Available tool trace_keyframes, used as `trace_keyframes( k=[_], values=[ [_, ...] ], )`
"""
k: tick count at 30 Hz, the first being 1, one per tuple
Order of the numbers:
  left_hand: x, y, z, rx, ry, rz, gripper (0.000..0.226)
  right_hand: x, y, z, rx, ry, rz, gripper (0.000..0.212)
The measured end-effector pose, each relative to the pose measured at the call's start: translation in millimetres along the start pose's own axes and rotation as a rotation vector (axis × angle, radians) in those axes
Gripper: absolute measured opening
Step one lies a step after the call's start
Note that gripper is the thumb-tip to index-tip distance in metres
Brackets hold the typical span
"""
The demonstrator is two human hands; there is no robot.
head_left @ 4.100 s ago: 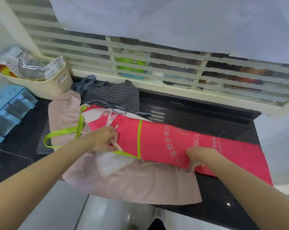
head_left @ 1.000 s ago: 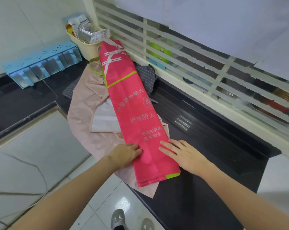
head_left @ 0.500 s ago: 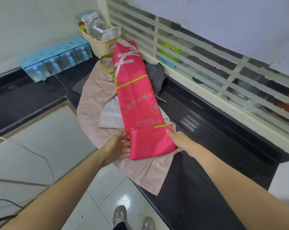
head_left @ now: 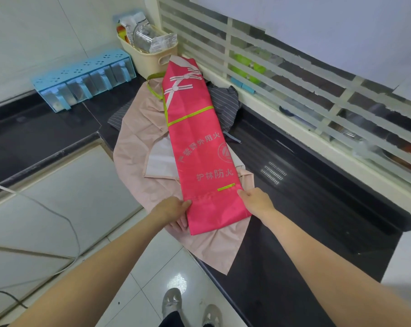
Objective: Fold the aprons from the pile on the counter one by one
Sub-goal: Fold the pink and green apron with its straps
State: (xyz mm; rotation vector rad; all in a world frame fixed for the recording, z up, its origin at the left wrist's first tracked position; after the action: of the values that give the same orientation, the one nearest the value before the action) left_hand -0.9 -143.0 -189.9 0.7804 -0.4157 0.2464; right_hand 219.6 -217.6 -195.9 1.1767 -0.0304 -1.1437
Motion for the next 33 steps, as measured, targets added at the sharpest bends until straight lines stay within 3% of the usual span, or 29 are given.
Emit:
trace_keyframes(
  k=[2, 4, 7, 9, 11, 12, 14, 16, 17, 19, 21, 23, 25, 28, 33],
  values=[
    [19.7, 28.6, 2.9, 0.405, -0.161, -0.404, 0.046, 0.4, -1.3, 0.4, 0.026, -0.011, -0.001, 0.045],
    [43.7, 32.3, 11.4, 0.603, -0.416, -0.452, 0.041, 2.4, -2.5, 0.0, 0.03, -0.018, -0.013, 0.044],
    [57.2, -0.5, 4.8, 0.396, -0.65, -0.449, 0.046, 1.8, -0.5, 1.8, 0.037, -0.001, -0.018, 0.046],
    [55.6, -7.5, -3.4, 0.316, -0.638, -0.336, 0.037, 0.4, 2.7, 5.4, 0.053, 0.019, -0.035, 0.045],
    [53.2, -6.5, -6.9, 0.307, -0.626, -0.173, 0.028, -5.5, 8.2, 11.6, 0.115, 0.114, 0.061, 0.029],
    [52.5, -5.9, -7.0, 0.303, -0.625, -0.14, 0.027, -14.3, 15.7, 20.0, 0.193, 0.222, 0.167, 0.015],
    [51.8, -7.8, -9.1, 0.276, -0.642, -0.145, 0.027, -41.3, 18.5, 41.6, 0.33, 0.621, 0.412, 0.042],
    [53.7, -8.6, -8.1, 0.269, -0.662, -0.186, 0.027, -54.9, -3.0, 57.9, 0.247, 1.005, 0.579, 0.062],
    [55.8, -9.3, -5.3, 0.304, -0.704, -0.234, 0.027, -52.2, -16.6, 60.9, 0.114, 1.063, 0.679, 0.064],
    [59.3, -9.6, 1.1, 0.495, -0.846, -0.425, 0.025, -36.8, -31.6, 54.9, -0.093, 0.97, 0.794, 0.069],
    [56.1, -11.4, 5.8, 0.619, -0.908, -0.662, 0.025, -29.7, -29.0, 47.6, -0.153, 0.88, 0.831, 0.075],
    [53.9, -16.2, 9.5, 0.59, -0.979, -0.731, 0.027, -27.4, -23.8, 44.2, -0.164, 0.861, 0.767, 0.08],
    [48.3, -14.8, 9.8, 0.469, -0.967, -0.654, 0.032, -27.8, -21.5, 39.3, -0.232, 0.79, 0.593, 0.08],
    [38.6, -7.6, 0.3, 0.285, -0.885, -0.443, 0.042, -28.2, -7.6, 20.2, -0.29, 0.547, 0.224, 0.062],
    [16.4, 8.0, -13.0, 0.07, -0.514, 0.033, 0.044, -30.0, 20.7, -11.2, -0.191, 0.24, -0.263, 0.031]
  ],
)
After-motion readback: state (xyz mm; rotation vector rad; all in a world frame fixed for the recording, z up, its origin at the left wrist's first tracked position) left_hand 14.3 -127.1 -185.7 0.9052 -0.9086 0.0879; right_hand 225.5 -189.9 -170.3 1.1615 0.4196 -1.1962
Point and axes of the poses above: each hand's wrist, its own z-axis away from the middle knuckle, its own y-axis out of the back of the hand, x = y × z, the point moved 8 cm from there along -z, towards the middle knuckle, and after that the axes turned 6 degrees about x, right-handed, at the moved point
